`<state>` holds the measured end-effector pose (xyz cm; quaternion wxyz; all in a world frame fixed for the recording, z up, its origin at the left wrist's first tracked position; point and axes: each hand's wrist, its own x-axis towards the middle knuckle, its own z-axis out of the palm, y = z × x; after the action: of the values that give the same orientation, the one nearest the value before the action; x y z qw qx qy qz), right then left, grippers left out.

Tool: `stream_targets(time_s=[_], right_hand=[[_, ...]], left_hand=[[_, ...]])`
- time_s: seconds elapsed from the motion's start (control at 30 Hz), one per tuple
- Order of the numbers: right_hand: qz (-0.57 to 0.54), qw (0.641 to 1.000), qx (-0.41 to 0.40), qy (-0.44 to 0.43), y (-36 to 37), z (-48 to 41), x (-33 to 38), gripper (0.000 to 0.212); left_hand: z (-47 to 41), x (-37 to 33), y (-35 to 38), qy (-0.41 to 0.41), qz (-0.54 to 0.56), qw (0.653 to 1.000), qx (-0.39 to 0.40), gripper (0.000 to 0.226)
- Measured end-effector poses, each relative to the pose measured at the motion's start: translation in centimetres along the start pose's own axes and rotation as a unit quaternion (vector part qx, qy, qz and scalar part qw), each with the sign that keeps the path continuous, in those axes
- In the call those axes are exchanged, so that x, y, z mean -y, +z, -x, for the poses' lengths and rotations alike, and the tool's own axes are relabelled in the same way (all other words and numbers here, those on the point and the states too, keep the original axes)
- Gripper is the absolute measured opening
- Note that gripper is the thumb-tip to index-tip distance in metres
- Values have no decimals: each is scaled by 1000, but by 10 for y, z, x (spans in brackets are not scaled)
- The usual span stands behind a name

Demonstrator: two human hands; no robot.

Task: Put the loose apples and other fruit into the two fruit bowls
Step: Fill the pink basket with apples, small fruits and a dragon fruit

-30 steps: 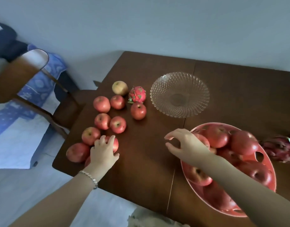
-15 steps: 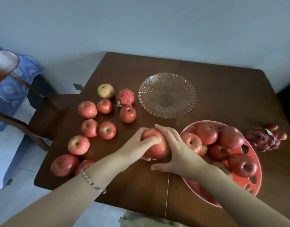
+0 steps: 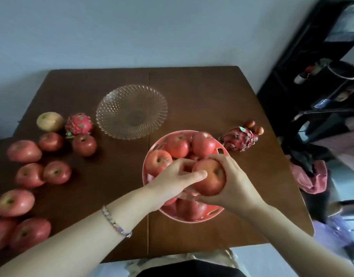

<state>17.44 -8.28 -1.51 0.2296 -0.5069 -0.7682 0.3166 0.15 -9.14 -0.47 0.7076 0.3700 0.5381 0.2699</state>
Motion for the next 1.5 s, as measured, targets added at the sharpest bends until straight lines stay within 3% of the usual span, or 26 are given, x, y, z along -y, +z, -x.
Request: stream_targets(time_s=[0.23,0.33,0.43,0.53,0.67,0.8,0.87,0.93,1.03,1.07,1.17,1.23,1.3,1.37,1.43,1.5], right_hand=[[21,999,18,-44,-13,15,-29,93],[-15,995,84,-53,-24,8,-40,95],[-12,997,78,-3,-40,-5,-65,93],[66,992,101,36,-41,-15,-86,82],[223,962,160,5,-12,-32,-95,89],[290,949,122,-32,-4,-45,-102,82],[237,968,82,-27,-6,-47,-105,79],[181,982,59,-17,-9,-49,-108,81],[186,974,118,-48,-18,-54,-113,84],[211,965,140,-66,-20,-57,-114,84],[252,949,159,-98,-22,-64,-115,79],[258,946,167,-99,-24,-67,-115,82],[262,944,173,-98,-26,-68,-115,86],[267,942,174,-102,-26,-69,-115,83],[272,939,181,-103,-27,-70,-115,80],[265,941,192,-91,-29,-72,-114,79]], left_hand=[[-26,7,48,-21,-26,997,-71,55],[-35,9,53,20,-116,984,-134,46],[-40,10,49,61,-188,965,-171,54],[-39,12,40,63,-191,960,-195,59],[-41,15,37,77,-194,962,-178,64],[-46,21,45,111,-276,943,-150,76],[-47,29,52,117,-373,910,-142,74],[-48,37,57,137,-505,844,-121,73],[-53,49,62,255,-706,651,-113,76],[-55,53,64,272,-732,614,-116,79],[-62,56,69,290,-779,545,-109,81],[-62,59,67,295,-799,518,-85,78],[-58,59,64,315,-791,520,-63,67],[-55,57,64,330,-767,548,-44,55],[-54,53,62,325,-738,592,-19,53],[-55,51,60,296,-686,665,1,61]])
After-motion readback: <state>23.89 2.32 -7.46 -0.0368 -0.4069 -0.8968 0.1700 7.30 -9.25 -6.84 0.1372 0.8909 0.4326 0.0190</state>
